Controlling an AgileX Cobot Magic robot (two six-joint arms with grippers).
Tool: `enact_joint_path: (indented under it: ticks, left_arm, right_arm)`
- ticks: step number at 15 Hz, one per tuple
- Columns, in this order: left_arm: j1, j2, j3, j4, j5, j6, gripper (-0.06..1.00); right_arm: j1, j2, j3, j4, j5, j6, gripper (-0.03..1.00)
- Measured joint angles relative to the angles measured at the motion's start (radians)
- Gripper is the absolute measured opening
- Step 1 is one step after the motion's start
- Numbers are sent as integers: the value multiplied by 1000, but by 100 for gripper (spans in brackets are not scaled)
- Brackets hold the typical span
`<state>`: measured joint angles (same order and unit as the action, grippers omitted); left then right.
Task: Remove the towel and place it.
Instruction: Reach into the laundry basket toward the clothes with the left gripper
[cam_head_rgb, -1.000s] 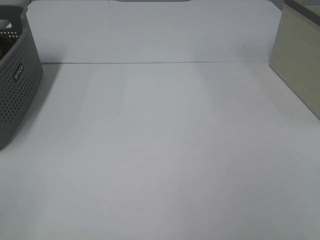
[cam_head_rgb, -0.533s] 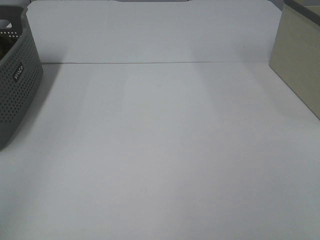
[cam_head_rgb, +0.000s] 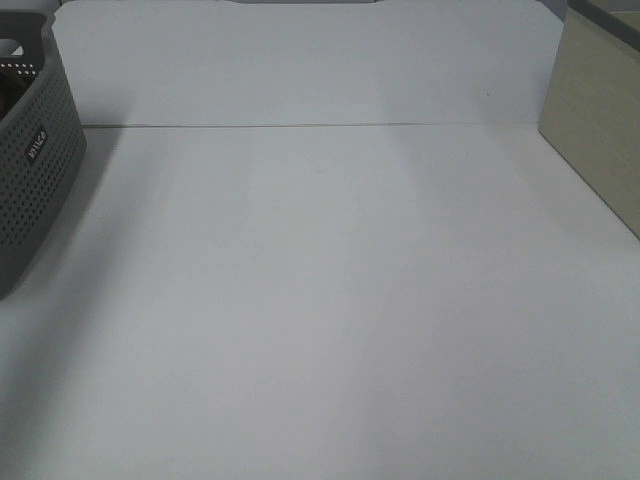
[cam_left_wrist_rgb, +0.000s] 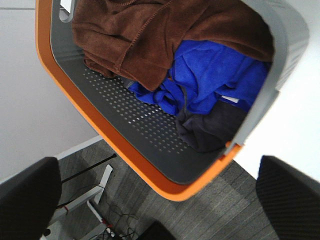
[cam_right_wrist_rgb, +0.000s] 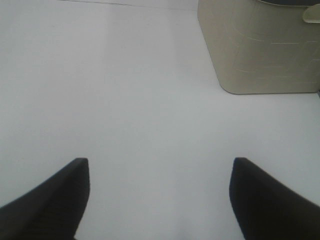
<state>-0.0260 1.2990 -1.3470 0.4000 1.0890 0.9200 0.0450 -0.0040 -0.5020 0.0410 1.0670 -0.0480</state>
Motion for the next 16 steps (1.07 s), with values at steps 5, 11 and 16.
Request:
enact_joint_path:
  ticks: [5, 11, 16]
  left_arm:
    - [34, 384, -220, 58, -40, 58, 99]
    - [158, 666, -351, 56, -125, 135, 99]
    - [199, 852, -503, 41, -195, 161, 99]
  right_arm:
    - [0, 0, 0, 0, 0, 0, 75]
    - [0, 0, 0, 0, 0, 0, 75]
    - [0, 0, 0, 0, 0, 0, 75]
